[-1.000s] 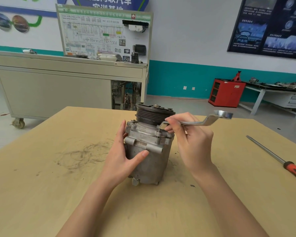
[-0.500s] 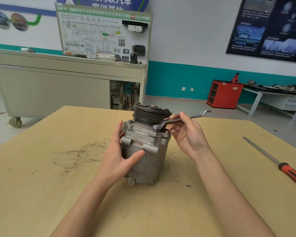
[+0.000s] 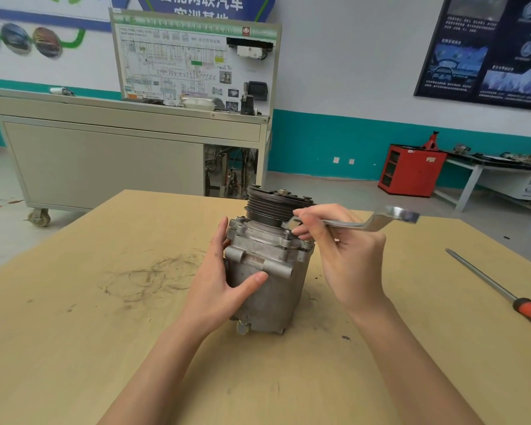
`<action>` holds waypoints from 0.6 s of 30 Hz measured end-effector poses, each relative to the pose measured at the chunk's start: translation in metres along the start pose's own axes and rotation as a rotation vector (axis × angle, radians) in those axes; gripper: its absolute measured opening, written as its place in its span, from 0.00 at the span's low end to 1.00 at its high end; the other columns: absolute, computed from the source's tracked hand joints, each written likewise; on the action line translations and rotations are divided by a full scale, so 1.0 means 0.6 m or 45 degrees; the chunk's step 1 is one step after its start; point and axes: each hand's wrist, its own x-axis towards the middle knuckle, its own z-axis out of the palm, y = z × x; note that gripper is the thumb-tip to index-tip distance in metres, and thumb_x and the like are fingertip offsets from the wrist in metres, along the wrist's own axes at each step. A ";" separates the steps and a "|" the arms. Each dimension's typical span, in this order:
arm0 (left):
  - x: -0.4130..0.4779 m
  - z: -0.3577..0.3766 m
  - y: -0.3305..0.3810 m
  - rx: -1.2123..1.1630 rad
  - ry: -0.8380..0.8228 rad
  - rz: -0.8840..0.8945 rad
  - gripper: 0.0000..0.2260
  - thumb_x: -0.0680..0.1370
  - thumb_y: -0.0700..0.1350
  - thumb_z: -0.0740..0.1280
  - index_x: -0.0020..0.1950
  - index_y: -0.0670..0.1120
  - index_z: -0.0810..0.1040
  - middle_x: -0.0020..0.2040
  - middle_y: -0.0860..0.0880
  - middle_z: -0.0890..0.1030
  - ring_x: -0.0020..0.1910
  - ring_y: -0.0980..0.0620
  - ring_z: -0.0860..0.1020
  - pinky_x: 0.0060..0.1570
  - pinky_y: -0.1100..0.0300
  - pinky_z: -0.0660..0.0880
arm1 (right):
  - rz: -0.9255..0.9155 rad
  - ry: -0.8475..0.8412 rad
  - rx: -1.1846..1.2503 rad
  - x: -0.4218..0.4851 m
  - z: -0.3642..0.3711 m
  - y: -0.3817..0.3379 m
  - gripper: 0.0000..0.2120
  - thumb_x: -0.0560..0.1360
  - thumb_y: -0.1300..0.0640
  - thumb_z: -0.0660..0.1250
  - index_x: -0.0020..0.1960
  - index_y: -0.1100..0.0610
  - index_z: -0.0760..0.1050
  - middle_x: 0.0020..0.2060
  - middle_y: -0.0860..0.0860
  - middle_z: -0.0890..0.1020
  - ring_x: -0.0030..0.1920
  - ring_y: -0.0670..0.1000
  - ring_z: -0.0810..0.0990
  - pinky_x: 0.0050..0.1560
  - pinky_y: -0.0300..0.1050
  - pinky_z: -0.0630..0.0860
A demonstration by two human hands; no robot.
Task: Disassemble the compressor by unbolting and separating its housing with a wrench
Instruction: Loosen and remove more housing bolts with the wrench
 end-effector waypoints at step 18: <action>0.001 -0.001 0.001 -0.005 -0.002 -0.015 0.43 0.64 0.67 0.68 0.71 0.70 0.44 0.66 0.75 0.56 0.62 0.83 0.57 0.57 0.84 0.56 | 1.190 0.228 1.259 0.029 -0.025 0.046 0.04 0.80 0.64 0.57 0.50 0.56 0.67 0.34 0.55 0.83 0.31 0.50 0.81 0.34 0.38 0.78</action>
